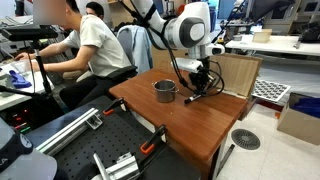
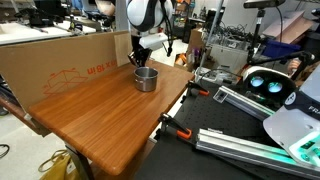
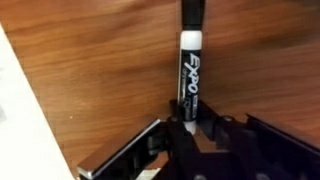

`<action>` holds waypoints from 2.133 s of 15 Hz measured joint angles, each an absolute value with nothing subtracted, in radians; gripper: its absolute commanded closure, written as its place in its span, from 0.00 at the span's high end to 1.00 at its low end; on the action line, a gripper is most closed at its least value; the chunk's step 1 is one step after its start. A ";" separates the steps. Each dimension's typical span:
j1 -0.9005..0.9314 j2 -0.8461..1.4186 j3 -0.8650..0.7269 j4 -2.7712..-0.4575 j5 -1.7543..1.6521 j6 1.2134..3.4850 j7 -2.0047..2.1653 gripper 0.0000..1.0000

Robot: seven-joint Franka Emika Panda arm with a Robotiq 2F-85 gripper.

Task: Put the black marker inside the silver pot

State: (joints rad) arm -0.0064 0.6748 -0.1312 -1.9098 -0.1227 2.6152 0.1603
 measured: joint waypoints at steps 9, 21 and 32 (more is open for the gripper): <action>-0.059 0.524 -0.080 -1.999 -0.016 2.654 0.115 0.06; -0.090 0.279 0.010 -2.268 0.120 2.869 0.025 0.06; -0.089 0.124 0.068 -2.480 0.162 3.017 0.007 0.06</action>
